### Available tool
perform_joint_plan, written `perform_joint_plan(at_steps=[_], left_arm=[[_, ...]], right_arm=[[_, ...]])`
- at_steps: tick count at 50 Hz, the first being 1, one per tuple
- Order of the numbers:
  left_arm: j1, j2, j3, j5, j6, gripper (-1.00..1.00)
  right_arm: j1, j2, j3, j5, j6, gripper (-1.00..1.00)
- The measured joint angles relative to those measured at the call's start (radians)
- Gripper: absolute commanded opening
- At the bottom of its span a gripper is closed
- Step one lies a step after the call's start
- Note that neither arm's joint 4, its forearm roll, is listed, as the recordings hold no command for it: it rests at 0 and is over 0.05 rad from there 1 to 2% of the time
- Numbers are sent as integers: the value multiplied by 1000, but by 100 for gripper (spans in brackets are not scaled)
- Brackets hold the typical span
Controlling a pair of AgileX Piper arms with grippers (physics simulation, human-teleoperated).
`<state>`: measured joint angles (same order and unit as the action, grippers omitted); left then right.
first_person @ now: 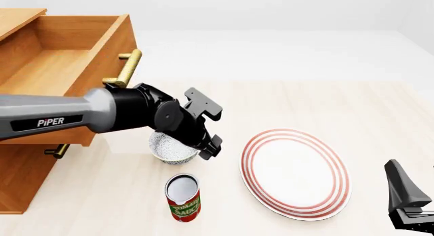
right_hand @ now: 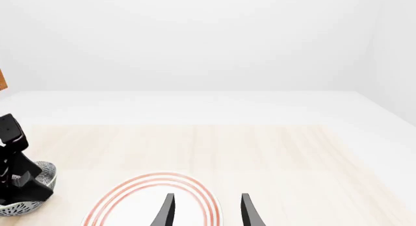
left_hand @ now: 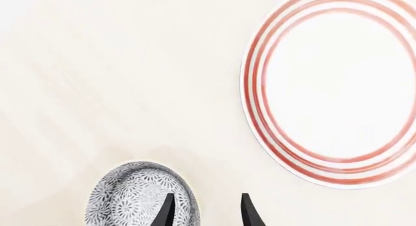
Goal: Put the bowl in the top drawer of the cabinet.
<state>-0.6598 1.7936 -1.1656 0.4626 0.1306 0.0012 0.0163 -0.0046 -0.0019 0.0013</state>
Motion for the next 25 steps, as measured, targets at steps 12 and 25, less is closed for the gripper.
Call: perform_joint_plan(at_steps=[12, 25], left_arm=[[-4, 7, 17, -22, -13, 100], [-12, 16, 40, -53, -29, 100]], right_arm=[[0, 0, 0, 0, 0, 100], [0, 0, 0, 0, 0, 100]])
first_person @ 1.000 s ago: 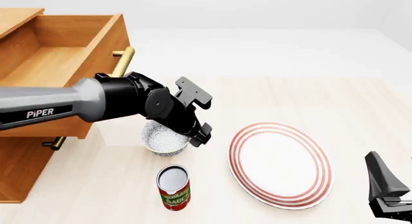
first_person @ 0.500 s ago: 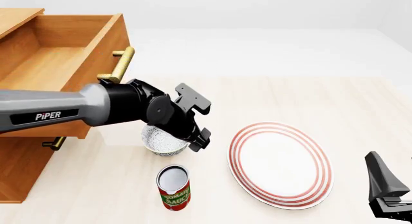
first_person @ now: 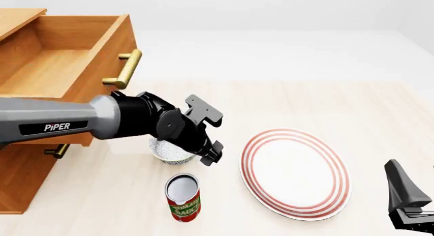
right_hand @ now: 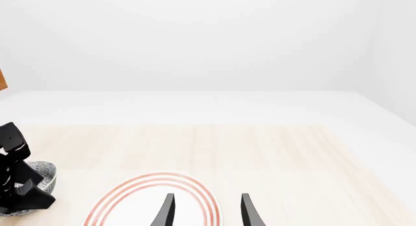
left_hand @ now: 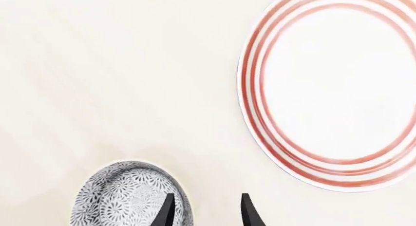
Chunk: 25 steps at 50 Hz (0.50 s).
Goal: Put the bowl in the top drawer of the cabinet.
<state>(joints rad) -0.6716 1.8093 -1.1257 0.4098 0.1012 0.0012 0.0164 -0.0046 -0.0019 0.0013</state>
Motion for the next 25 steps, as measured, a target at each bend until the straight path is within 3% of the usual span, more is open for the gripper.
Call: perform_joint_plan(at_steps=[25], left_arm=[[6, 21, 32, -36, -16, 100]], right_arm=[[0, 0, 0, 0, 0, 100]])
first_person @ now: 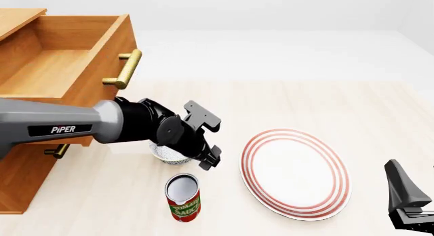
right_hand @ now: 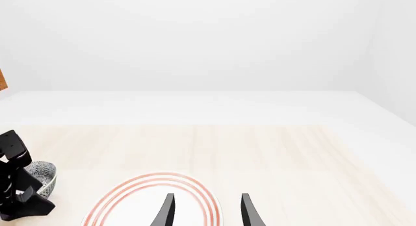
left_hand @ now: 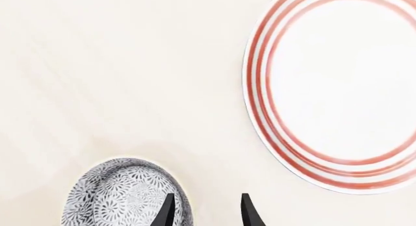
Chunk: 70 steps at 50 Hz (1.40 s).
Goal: Put the bowl in the top drawer of the cabinet.
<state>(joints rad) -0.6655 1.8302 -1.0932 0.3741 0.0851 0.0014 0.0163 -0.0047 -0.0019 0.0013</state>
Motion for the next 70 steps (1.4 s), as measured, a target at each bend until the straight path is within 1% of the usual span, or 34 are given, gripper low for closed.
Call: perform_joint_plan(at_steps=[41, 42, 60, 70], left_arm=[[2, 25, 38, -55, -28, 100], [2, 25, 38, -55, -28, -100], [5, 6, 43, -57, -38, -100], [7, -15, 27, -27, -16, -100]], right_arm=[[0, 0, 0, 0, 0, 100], [0, 0, 0, 0, 0, 100], [0, 0, 0, 0, 0, 100], [0, 0, 0, 0, 0, 100]])
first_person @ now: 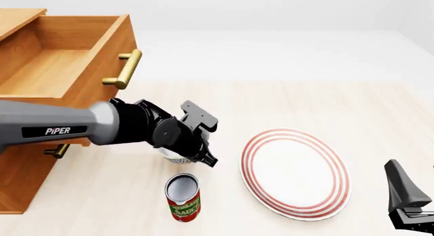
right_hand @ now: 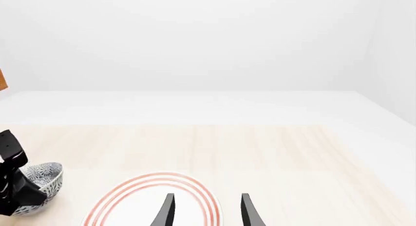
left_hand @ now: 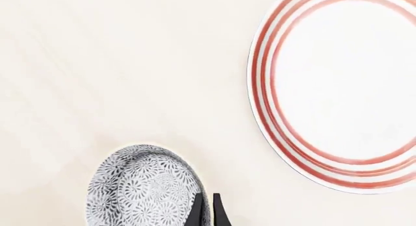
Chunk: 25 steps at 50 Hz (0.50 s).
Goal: Put the bowl in the top drawer of the cabinet.
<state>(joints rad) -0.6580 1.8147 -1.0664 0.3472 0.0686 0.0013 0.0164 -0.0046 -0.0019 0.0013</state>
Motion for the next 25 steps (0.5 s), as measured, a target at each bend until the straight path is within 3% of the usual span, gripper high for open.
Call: perform_joint_plan(at_steps=[25], left_arm=[[18, -103, -127, 178, 147, -100]], right_arm=[[0, 0, 0, 0, 0, 100]])
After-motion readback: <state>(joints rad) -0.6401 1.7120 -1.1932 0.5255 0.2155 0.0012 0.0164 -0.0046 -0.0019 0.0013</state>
